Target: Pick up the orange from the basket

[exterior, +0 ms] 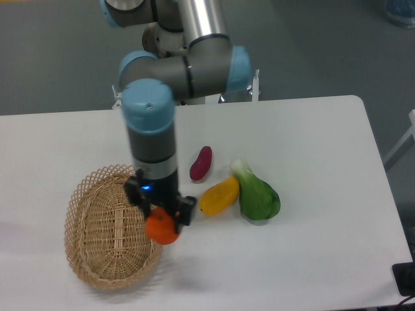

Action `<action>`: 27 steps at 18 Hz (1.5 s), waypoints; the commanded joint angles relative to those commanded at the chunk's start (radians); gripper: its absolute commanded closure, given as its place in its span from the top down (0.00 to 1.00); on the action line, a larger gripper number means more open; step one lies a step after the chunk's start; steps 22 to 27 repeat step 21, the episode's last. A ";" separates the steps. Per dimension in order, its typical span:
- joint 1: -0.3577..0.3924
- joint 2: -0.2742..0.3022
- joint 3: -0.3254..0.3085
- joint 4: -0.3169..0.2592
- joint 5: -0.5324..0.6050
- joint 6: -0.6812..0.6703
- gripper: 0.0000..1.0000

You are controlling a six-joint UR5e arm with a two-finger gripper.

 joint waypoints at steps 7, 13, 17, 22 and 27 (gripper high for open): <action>0.114 0.000 0.006 -0.014 -0.023 0.160 0.63; 0.117 0.003 -0.006 -0.014 -0.037 0.163 0.63; 0.118 0.014 -0.008 -0.014 -0.038 0.163 0.63; 0.118 0.015 -0.008 -0.012 -0.044 0.158 0.63; 0.118 0.015 -0.008 -0.012 -0.044 0.158 0.63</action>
